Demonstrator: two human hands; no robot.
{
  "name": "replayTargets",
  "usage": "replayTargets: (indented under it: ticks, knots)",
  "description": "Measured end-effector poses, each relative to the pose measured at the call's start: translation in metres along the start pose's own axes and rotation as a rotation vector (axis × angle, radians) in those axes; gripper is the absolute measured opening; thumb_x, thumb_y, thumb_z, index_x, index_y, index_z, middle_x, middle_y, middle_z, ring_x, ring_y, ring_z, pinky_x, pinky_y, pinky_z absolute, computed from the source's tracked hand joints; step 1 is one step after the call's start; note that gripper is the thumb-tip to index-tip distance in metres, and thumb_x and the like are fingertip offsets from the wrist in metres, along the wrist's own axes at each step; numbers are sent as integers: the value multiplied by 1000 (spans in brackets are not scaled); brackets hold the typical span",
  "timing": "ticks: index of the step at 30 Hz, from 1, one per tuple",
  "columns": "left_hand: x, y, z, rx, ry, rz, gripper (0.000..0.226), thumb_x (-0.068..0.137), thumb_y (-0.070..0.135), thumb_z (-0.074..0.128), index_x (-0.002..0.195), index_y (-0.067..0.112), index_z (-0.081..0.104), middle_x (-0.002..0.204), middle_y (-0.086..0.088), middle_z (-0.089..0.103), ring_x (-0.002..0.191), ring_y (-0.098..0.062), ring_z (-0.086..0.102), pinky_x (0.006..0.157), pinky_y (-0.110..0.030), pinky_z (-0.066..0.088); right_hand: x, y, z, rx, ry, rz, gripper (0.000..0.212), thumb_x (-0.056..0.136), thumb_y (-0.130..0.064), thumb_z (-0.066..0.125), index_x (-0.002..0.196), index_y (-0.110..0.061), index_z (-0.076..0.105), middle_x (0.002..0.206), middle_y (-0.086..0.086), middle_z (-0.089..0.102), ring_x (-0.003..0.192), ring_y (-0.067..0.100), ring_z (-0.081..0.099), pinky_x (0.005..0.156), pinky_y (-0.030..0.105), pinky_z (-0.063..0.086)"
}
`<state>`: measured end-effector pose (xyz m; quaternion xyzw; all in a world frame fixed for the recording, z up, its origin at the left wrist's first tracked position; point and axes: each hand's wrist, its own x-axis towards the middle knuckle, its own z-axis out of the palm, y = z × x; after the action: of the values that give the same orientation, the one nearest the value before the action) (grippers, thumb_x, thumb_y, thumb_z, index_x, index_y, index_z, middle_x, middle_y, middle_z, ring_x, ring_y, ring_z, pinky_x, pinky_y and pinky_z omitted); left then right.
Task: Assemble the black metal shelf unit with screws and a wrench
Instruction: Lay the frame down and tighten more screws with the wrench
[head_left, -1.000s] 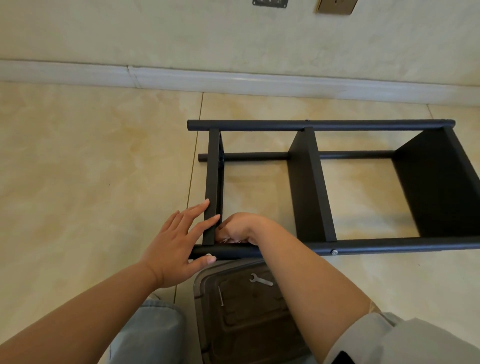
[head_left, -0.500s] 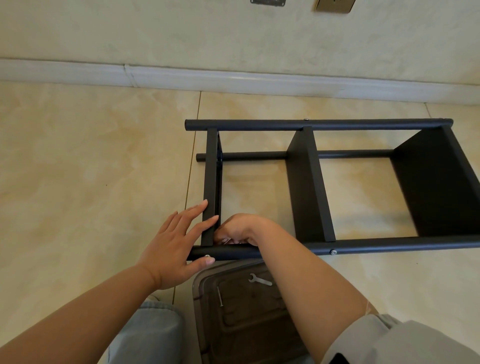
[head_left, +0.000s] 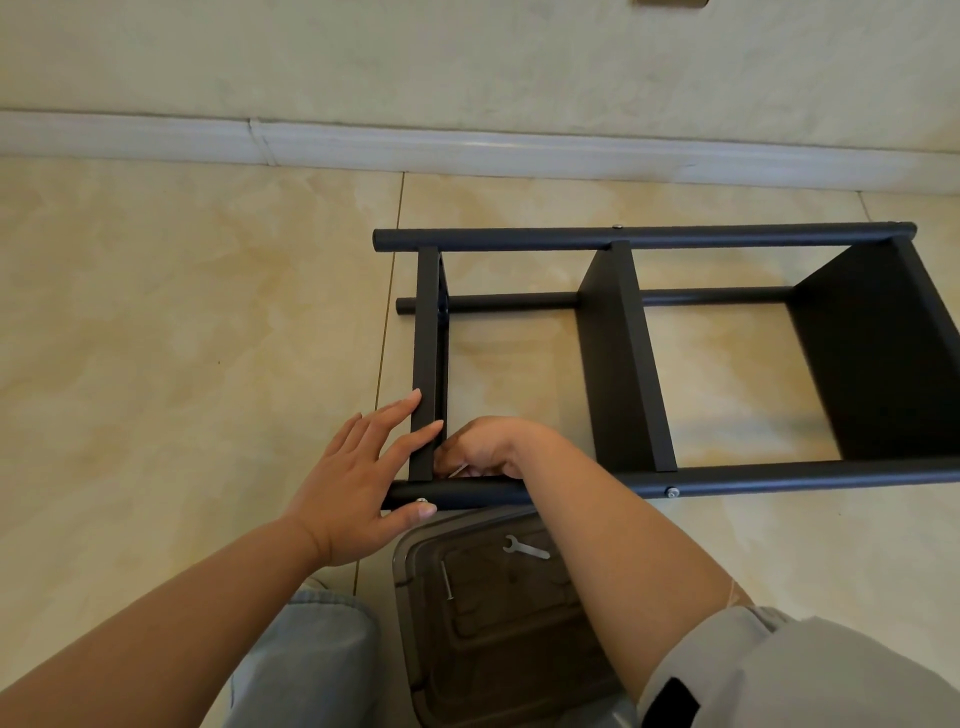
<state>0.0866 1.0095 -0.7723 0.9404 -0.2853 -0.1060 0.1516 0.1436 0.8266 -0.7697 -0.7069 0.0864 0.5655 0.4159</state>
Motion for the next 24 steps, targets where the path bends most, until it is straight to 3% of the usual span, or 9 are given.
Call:
replayTargets:
  ticks: [4, 7, 12, 24]
  knots:
    - [0, 0, 0, -8, -4, 0, 70, 87, 72, 23, 146, 34, 18, 154, -1, 13, 136, -22, 20, 107, -53, 30, 2, 2, 0, 31, -11, 12, 10, 90, -20, 59, 94, -13, 65, 98, 8, 65, 99, 23, 60, 98, 35, 45]
    - [0, -1, 0, -18, -3, 2, 70, 87, 73, 22, 145, 35, 16, 154, 1, 11, 136, -22, 18, 108, -52, 29, 3, 1, 0, 4, -38, 21, 17, 91, -20, 56, 97, -8, 65, 89, 7, 61, 91, 21, 57, 99, 38, 42]
    - [0, -1, 1, -31, -8, -2, 72, 86, 74, 23, 145, 35, 16, 155, 2, 11, 136, -21, 18, 108, -52, 29, 2, 1, 0, -7, -36, 32, 18, 91, -21, 56, 75, -14, 60, 77, 2, 60, 83, 16, 55, 89, 33, 40]
    - [0, -2, 2, -40, -19, -14, 72, 84, 75, 23, 145, 39, 13, 156, 3, 8, 137, -21, 18, 109, -44, 21, 1, 3, -4, 28, -58, -23, 12, 93, -18, 55, 84, -14, 62, 83, 5, 60, 75, 14, 55, 75, 26, 44]
